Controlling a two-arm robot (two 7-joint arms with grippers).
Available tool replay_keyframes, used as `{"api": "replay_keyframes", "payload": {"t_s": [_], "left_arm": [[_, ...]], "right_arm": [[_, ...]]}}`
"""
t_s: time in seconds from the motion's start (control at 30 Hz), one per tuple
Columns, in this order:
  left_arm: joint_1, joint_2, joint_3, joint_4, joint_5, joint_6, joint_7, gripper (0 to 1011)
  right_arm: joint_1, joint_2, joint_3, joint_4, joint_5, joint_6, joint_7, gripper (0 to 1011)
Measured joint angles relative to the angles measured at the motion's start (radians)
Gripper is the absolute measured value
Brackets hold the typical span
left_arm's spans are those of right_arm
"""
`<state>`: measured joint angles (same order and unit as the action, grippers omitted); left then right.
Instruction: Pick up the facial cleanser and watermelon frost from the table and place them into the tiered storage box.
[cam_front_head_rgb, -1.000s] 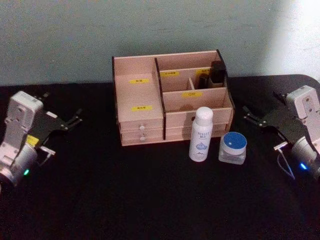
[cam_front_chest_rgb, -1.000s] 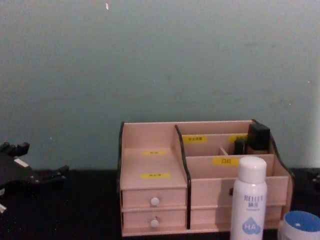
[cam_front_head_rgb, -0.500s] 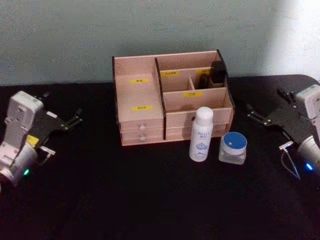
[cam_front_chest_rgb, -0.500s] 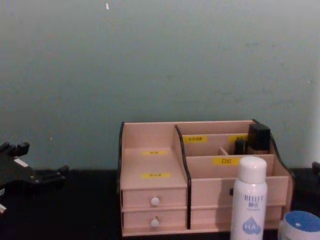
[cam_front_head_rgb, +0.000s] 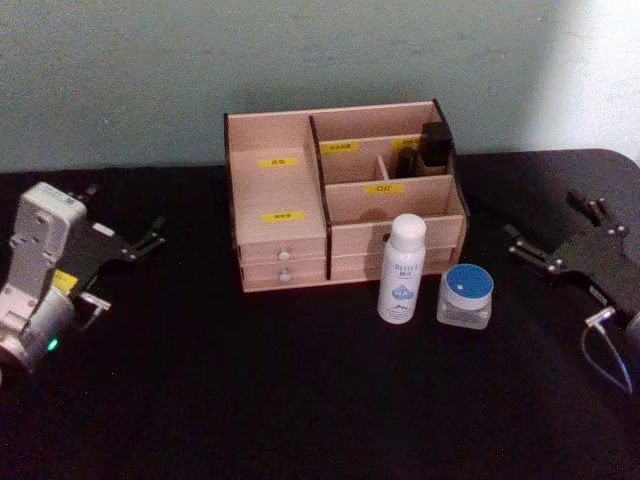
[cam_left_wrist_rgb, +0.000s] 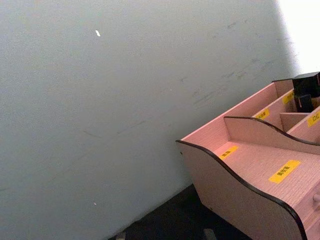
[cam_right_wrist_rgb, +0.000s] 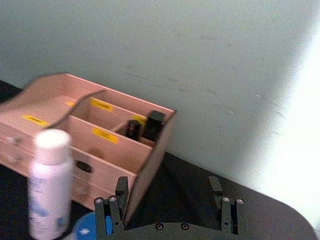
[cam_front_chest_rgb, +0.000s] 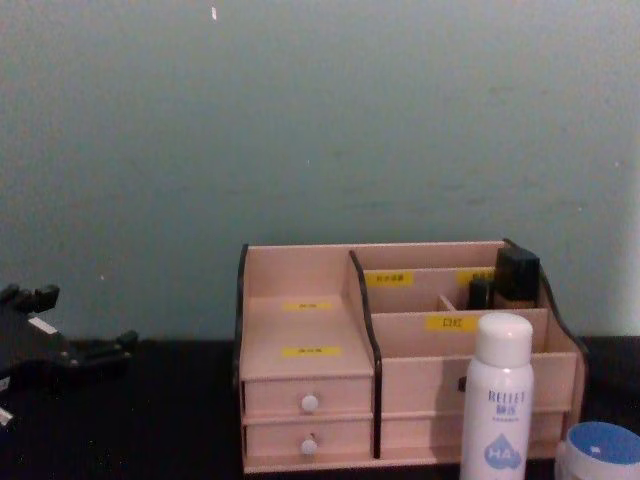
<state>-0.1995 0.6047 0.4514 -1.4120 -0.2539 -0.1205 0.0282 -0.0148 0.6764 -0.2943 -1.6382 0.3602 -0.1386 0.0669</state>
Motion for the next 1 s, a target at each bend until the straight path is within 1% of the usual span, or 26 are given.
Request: {"api": "replay_keyframes", "payload": {"t_s": [0.1, 0.2, 0.37, 0.4, 0.6, 0.7, 0.73, 0.83, 0.87, 1.0], "left_arm": [[0.000, 0.000, 0.000, 0.000, 0.000, 0.000, 0.000, 1001], [0.000, 0.000, 0.000, 0.000, 0.000, 0.000, 0.000, 1001], [0.000, 0.000, 0.000, 0.000, 0.000, 0.000, 0.000, 1001], [0.000, 0.000, 0.000, 0.000, 0.000, 0.000, 0.000, 1001], [0.000, 0.000, 0.000, 0.000, 0.000, 0.000, 0.000, 1001], [0.000, 0.000, 0.000, 0.000, 0.000, 0.000, 0.000, 1001], [0.000, 0.000, 0.000, 0.000, 0.000, 0.000, 0.000, 1001], [0.000, 0.000, 0.000, 0.000, 0.000, 0.000, 0.000, 1001], [0.000, 0.000, 0.000, 0.000, 0.000, 0.000, 0.000, 1001], [0.000, 0.000, 0.000, 0.000, 0.000, 0.000, 0.000, 1001]], "right_arm": [[-0.040, 0.011, 0.011, -0.043, 0.020, -0.007, 0.031, 1002], [-0.059, 0.013, 0.011, -0.068, 0.030, -0.013, 0.062, 1002], [-0.068, 0.008, -0.002, -0.084, 0.037, -0.015, 0.106, 1003], [-0.067, 0.003, -0.007, -0.085, 0.037, -0.015, 0.119, 1003], [-0.051, -0.020, -0.025, -0.072, 0.030, -0.005, 0.150, 1002], [-0.033, -0.040, -0.037, -0.050, 0.019, 0.003, 0.170, 1002], [-0.033, -0.040, -0.037, -0.050, 0.019, 0.003, 0.170, 1002], [-0.010, -0.061, -0.048, -0.020, 0.012, 0.009, 0.194, 1002], [-0.010, -0.061, -0.048, -0.020, 0.012, 0.009, 0.194, 1003], [0.015, -0.083, -0.061, 0.014, 0.006, 0.015, 0.224, 1002]]}}
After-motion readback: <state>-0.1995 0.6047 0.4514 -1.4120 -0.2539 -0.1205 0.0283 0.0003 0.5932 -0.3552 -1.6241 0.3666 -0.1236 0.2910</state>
